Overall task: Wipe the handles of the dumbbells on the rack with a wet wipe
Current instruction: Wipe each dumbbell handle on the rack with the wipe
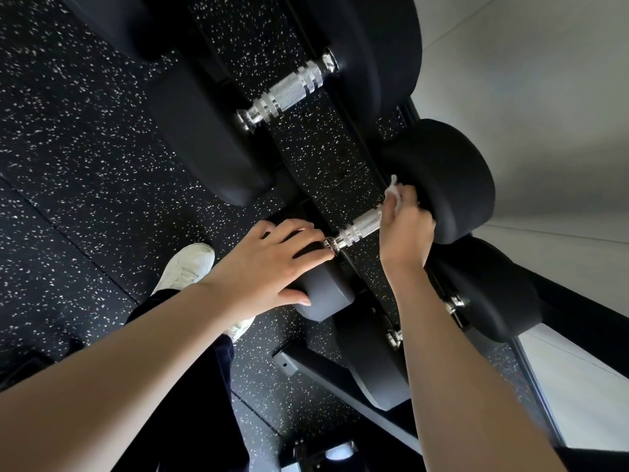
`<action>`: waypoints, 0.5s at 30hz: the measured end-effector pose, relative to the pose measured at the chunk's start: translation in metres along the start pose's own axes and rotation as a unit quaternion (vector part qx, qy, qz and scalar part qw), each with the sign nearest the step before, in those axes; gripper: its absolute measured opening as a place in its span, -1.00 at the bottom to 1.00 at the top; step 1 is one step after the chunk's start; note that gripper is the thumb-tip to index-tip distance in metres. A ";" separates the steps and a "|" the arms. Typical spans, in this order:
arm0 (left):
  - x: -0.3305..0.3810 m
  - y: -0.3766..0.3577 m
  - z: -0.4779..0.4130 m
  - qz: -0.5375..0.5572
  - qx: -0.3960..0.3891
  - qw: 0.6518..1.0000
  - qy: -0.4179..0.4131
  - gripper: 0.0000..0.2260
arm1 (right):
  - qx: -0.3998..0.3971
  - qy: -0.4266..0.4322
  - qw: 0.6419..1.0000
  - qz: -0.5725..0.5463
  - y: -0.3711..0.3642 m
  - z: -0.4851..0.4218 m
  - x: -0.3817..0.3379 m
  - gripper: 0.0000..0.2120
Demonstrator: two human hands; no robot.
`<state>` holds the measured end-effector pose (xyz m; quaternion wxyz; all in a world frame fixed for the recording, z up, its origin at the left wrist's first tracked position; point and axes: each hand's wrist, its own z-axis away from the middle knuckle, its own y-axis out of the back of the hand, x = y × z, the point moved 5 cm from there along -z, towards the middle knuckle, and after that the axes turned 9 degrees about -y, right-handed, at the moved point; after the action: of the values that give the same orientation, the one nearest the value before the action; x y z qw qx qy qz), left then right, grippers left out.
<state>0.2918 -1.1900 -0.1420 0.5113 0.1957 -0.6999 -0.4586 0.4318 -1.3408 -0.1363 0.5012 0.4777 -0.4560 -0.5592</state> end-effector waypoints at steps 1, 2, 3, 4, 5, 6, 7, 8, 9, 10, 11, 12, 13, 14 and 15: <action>0.000 0.000 0.000 0.001 -0.001 1.000 -0.001 -0.36 | 0.004 -0.001 1.000 -0.003 0.000 0.002 0.001 -0.75; 0.000 0.000 0.000 0.002 -0.002 1.000 -0.001 -0.35 | 0.007 -0.001 1.000 -0.005 0.000 0.005 0.001 -0.74; 0.000 0.000 0.000 0.001 -0.004 1.000 -0.001 -0.35 | 0.011 -0.001 1.000 -0.011 0.000 0.007 0.002 -0.74; 0.000 0.000 0.000 0.000 -0.007 1.000 0.000 -0.35 | 0.010 -0.004 1.000 -0.022 0.002 0.009 0.002 -0.74; 0.000 0.000 -0.001 -0.002 -0.009 1.000 0.000 -0.35 | 0.008 -0.007 0.999 -0.035 0.003 0.011 0.003 -0.75; 0.001 0.001 -0.001 -0.003 -0.012 1.000 0.000 -0.34 | 0.001 -0.010 0.999 -0.047 0.005 0.013 0.003 -0.75; 0.001 0.002 -0.001 -0.004 -0.013 1.000 0.001 -0.34 | -0.010 -0.009 0.998 -0.058 0.005 0.014 0.004 -0.75; 0.002 0.003 -0.002 -0.006 -0.014 1.000 0.000 -0.33 | -0.027 -0.010 0.997 -0.070 0.005 0.016 0.004 -0.75; 0.003 0.004 -0.003 -0.008 -0.015 1.000 -0.002 -0.33 | -0.047 -0.009 0.995 -0.083 0.004 0.017 0.005 -0.76; 0.005 0.005 -0.004 -0.012 -0.017 1.000 -0.004 -0.32 | -0.070 -0.009 0.993 -0.097 0.004 0.019 0.004 -0.77; 0.006 0.007 -0.005 -0.015 -0.019 1.000 -0.006 -0.32 | -0.092 -0.010 0.990 -0.109 0.003 0.020 0.004 -0.78; 0.007 0.008 -0.006 -0.020 -0.023 0.999 -0.009 -0.32 | -0.112 -0.013 0.986 -0.120 0.002 0.021 0.004 -0.80; 0.009 0.010 -0.006 -0.028 -0.028 0.999 -0.011 -0.32 | -0.126 -0.019 0.983 -0.132 0.003 0.022 0.004 -0.81; 0.011 0.012 -0.006 -0.036 -0.031 0.999 -0.013 -0.32 | -0.134 -0.028 0.980 -0.147 0.005 0.023 0.005 -0.81; 0.012 0.016 -0.007 -0.045 -0.032 0.998 -0.011 -0.33 | -0.136 -0.036 0.976 -0.163 0.008 0.024 0.005 -0.81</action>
<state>0.2959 -1.1940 -0.1220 0.4886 0.2058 -0.6808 -0.5054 0.4089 -1.3458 -0.1253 0.4469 0.4527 -0.3088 -0.7071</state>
